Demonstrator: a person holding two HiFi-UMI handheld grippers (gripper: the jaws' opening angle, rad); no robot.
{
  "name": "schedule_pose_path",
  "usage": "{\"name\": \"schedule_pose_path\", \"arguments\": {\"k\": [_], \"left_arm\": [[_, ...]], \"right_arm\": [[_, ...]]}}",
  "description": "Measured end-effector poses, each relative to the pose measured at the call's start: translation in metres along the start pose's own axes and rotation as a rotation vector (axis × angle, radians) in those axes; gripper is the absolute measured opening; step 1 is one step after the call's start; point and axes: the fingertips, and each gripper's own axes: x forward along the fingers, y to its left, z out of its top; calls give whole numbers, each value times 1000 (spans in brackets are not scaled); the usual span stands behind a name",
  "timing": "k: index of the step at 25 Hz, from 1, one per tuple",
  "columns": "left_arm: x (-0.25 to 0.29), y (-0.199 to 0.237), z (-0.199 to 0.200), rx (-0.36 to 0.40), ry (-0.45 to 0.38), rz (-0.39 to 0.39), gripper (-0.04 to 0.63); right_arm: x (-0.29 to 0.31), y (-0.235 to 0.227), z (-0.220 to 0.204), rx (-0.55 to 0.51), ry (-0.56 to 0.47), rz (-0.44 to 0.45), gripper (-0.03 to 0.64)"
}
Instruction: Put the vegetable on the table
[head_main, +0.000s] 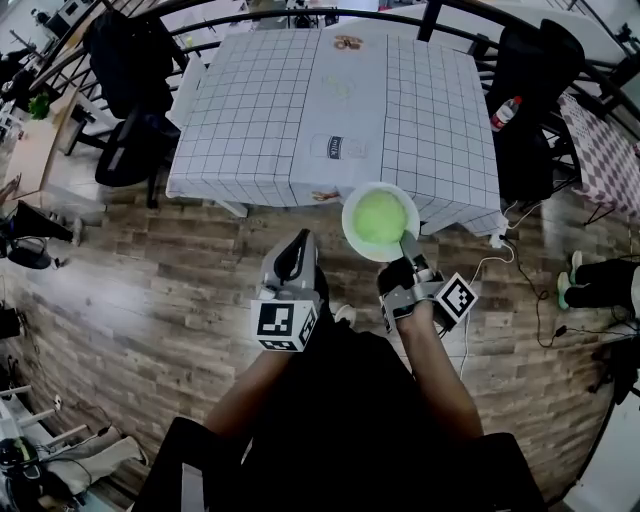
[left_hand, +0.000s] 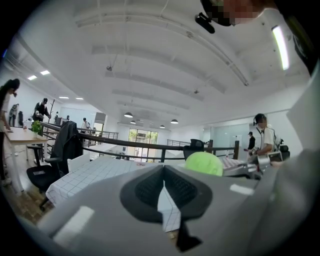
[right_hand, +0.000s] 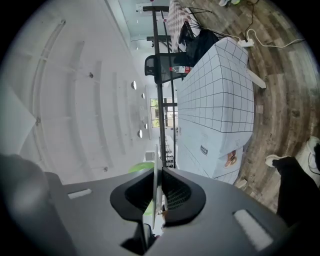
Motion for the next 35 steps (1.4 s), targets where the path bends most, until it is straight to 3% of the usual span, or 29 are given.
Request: {"name": "schedule_pose_path", "arguments": {"k": [5, 23, 30, 35], "left_arm": [[10, 14, -9, -7, -16, 16, 9], [113, 51, 25, 14, -21, 7, 9], [166, 67, 40, -7, -24, -44, 9], [173, 68, 43, 21, -64, -88, 9]], "right_arm": [[6, -12, -4, -9, 11, 9, 26], [101, 8, 35, -39, 24, 1, 25], [147, 20, 44, -32, 15, 9, 25], [156, 18, 42, -42, -1, 15, 25]]}}
